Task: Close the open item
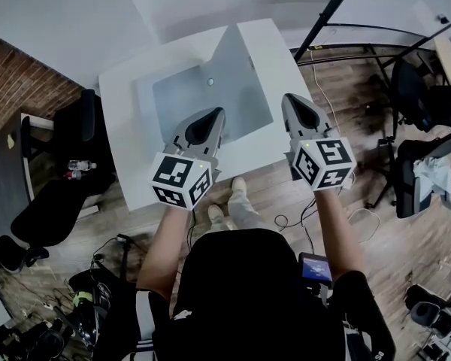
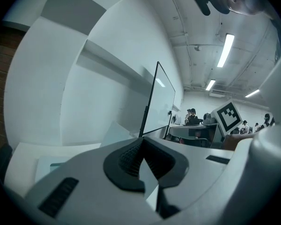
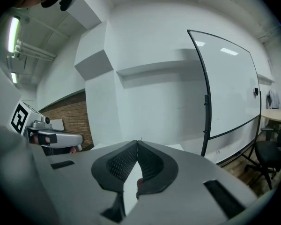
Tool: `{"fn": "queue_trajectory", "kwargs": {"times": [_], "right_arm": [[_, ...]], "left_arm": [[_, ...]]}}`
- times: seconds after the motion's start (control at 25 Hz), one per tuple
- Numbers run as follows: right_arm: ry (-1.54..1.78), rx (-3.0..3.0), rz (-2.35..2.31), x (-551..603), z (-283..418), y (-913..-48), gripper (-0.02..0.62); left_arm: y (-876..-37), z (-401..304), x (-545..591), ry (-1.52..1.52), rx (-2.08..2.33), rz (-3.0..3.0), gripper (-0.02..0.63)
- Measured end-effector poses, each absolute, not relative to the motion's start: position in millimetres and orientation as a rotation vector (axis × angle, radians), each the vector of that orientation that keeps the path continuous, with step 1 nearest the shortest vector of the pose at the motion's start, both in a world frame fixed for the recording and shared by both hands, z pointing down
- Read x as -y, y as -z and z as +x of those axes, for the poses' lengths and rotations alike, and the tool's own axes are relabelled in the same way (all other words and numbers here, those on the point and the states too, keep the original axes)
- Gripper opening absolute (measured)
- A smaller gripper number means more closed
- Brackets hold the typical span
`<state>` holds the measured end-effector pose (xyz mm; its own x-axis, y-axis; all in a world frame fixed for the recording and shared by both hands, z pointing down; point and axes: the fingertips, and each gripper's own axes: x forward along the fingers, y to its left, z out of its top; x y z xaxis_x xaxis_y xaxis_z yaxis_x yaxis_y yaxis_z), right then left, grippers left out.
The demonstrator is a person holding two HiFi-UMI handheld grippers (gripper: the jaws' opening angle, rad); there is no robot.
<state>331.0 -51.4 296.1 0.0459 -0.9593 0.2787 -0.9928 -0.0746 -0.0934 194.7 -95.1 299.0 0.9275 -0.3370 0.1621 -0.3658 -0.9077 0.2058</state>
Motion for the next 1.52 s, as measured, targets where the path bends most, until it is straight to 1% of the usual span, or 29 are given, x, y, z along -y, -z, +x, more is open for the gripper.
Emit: {"fn": "queue_trajectory", "kwargs": {"times": [0.68, 1.16, 1.2, 1.28, 1.32, 1.52], "right_arm": [[-0.560, 2.005, 2.148, 54, 352, -356, 0.040], [-0.651, 2.105, 2.150, 57, 357, -366, 0.044], [-0.655, 2.114, 2.153, 57, 356, -365, 0.051], [-0.669, 2.137, 2.147, 56, 352, -363, 0.090], [-0.676, 2.149, 2.143, 55, 349, -363, 0.098], [-0.700, 2.166, 2.116, 54, 341, -365, 0.101]], "left_arm": [[-349, 211, 99, -0.308, 0.509, 2.804, 0.009], [-371, 225, 92, -0.358, 0.476, 2.788, 0.009], [-373, 225, 92, -0.361, 0.474, 2.787, 0.009], [-375, 225, 90, -0.365, 0.471, 2.784, 0.009], [-376, 224, 89, -0.366, 0.470, 2.783, 0.009], [-378, 226, 86, -0.369, 0.454, 2.782, 0.009]]}}
